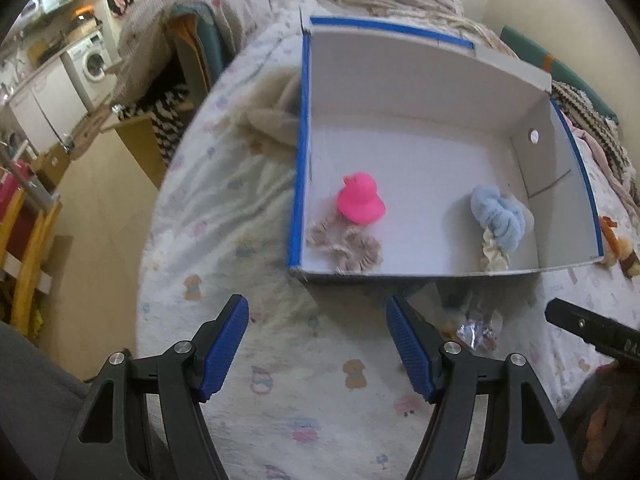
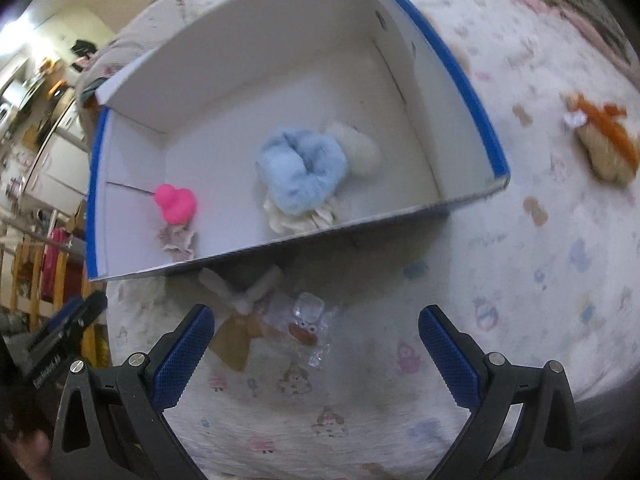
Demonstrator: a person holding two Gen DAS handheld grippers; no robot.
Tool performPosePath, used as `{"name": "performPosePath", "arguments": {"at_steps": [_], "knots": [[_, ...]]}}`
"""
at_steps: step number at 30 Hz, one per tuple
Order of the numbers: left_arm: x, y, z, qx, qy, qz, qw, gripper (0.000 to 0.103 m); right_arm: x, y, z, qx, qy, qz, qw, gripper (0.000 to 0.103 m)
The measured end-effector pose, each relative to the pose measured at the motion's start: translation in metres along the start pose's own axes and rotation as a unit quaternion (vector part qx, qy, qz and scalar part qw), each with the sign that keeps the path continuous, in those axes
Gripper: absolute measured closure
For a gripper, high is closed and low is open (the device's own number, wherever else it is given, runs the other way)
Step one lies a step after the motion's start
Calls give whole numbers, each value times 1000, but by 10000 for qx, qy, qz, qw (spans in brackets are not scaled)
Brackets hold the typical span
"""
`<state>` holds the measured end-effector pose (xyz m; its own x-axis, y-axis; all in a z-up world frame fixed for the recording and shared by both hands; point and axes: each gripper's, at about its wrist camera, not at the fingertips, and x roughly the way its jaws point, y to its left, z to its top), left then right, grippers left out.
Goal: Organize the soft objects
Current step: 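Grasp the clear plastic packet with the right tool while the left tool grasps the beige translucent piece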
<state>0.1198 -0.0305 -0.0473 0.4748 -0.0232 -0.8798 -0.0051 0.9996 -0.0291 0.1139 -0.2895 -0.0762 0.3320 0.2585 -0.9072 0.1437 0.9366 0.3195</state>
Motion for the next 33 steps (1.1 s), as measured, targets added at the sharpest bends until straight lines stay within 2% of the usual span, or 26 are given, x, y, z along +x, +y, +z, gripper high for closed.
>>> {"name": "performPosePath", "arguments": {"at_steps": [2, 5, 10, 12, 14, 16, 18, 23, 28, 33], "knots": [[11, -9, -4, 112, 193, -169, 9996, 34, 3, -5, 0, 126, 56, 18, 9999, 0], [33, -31, -10, 365, 695, -570, 9953, 34, 3, -10, 1, 244, 35, 70, 9997, 0], [63, -67, -20, 688, 1281, -924, 9851, 36, 4, -15, 5, 354, 51, 150, 9992, 0], [73, -80, -24, 841, 1442, -940, 9815, 37, 4, -17, 6, 386, 72, 195, 9990, 0], [80, -89, -28, 972, 1569, -934, 9784, 47, 3, -19, 6, 406, 68, 214, 9989, 0], [87, -96, -32, 1067, 1708, -928, 9751, 62, 3, -20, 6, 431, 69, 242, 9988, 0], [92, -98, -35, 1102, 1784, -922, 9734, 71, 3, -22, 7, 468, 80, 277, 9985, 0], [84, -94, -31, 896, 1771, -1203, 9727, 92, 4, -25, 7, 536, 147, 405, 9976, 0], [67, -62, -27, 511, 1510, -1088, 9812, 92, 10, -24, 7, 598, 329, 682, 9953, 0], [46, -33, -26, 209, 1175, -721, 9902, 92, 24, -25, 7, 753, 593, 931, 9910, 0]]}}
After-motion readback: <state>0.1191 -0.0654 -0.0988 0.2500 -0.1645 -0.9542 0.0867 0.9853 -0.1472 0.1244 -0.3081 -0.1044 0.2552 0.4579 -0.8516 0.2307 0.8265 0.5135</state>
